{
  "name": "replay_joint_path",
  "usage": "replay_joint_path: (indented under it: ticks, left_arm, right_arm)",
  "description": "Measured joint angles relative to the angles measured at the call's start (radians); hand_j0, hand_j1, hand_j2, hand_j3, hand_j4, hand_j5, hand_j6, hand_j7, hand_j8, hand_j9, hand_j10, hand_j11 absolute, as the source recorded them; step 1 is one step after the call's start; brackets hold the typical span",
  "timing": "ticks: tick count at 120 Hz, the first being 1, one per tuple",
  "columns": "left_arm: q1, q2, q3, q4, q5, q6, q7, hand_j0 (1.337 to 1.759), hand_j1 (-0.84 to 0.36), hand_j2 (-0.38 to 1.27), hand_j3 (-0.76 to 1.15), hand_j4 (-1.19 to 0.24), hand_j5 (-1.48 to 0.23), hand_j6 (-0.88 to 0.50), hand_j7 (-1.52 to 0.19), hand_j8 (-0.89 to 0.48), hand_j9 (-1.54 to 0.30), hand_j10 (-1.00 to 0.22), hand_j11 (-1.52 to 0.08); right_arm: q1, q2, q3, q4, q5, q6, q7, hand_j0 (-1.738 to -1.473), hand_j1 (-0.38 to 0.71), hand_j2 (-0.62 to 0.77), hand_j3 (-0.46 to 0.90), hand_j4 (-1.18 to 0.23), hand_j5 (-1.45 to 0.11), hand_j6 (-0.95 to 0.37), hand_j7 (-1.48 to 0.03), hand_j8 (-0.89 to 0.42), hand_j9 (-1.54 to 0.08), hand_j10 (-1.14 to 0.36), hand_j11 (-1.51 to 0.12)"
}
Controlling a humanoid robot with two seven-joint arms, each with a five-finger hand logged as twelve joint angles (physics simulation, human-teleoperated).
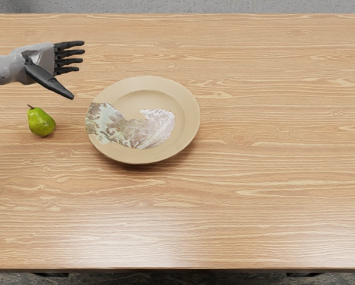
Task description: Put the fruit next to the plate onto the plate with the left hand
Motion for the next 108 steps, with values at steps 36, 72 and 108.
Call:
replay_joint_path:
  ticks: [36, 72, 108]
  left_arm:
    - [-0.077, 0.014, 0.008, 0.001, 0.113, 0.000, 0.001, 1.658, 0.35, 0.00, 0.00, 0.00, 0.00, 0.00, 0.00, 0.00, 0.00, 0.00, 0.00]
    - [-0.239, 0.011, 0.136, 0.000, 0.372, 0.000, 0.059, 1.658, 0.35, 0.00, 0.00, 0.00, 0.00, 0.00, 0.00, 0.00, 0.00, 0.00, 0.00]
    - [-0.303, 0.003, 0.295, 0.000, 0.429, 0.000, 0.194, 1.658, 0.35, 0.00, 0.00, 0.00, 0.00, 0.00, 0.00, 0.00, 0.00, 0.00, 0.00]
  right_arm:
    - [-0.002, 0.000, -0.001, -0.002, -0.004, 0.000, -0.003, -1.658, -0.32, 0.00, 0.00, -0.02, -0.03, -0.02, -0.03, -0.02, -0.03, -0.02, -0.03]
    - [-0.003, 0.000, -0.002, -0.002, -0.004, 0.001, -0.004, -1.658, -0.32, 0.00, 0.00, -0.02, -0.03, -0.02, -0.03, -0.02, -0.03, -0.02, -0.03]
    - [-0.003, 0.000, -0.002, -0.002, -0.004, 0.001, -0.004, -1.658, -0.32, 0.00, 0.00, -0.02, -0.03, -0.02, -0.03, -0.02, -0.03, -0.02, -0.03]
